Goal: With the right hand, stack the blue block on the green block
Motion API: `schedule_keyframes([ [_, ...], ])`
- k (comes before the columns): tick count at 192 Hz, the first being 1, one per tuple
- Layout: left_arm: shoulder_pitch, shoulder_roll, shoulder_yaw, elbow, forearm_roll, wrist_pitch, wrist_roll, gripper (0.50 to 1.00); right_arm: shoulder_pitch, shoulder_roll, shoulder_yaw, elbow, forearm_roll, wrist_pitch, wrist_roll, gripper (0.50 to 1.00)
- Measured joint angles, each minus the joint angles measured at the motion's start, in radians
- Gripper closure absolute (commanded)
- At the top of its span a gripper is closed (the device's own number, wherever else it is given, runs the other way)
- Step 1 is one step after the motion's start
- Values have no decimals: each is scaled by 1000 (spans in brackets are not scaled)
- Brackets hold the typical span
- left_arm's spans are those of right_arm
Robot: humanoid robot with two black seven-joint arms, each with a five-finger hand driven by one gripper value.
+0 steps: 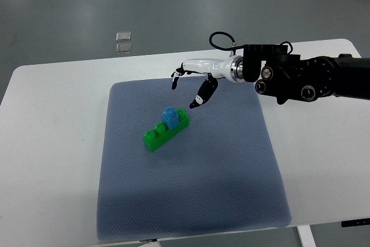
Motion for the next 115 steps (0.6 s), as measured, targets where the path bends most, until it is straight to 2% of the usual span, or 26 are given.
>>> schedule_keyframes([
  [27,0,0,0,0,0,0,0,500,-4,-44,94,-7,89,3,-10,593],
  [50,0,0,0,0,0,0,0,500,-52,-86,254,-15,260,2,-62,587],
  [78,0,0,0,0,0,0,0,500,-198,-103,571,-79,461,-2,-110,587],
  [115,0,0,0,0,0,0,0,500,-374,-50,952,-206,599,0,-112,574],
])
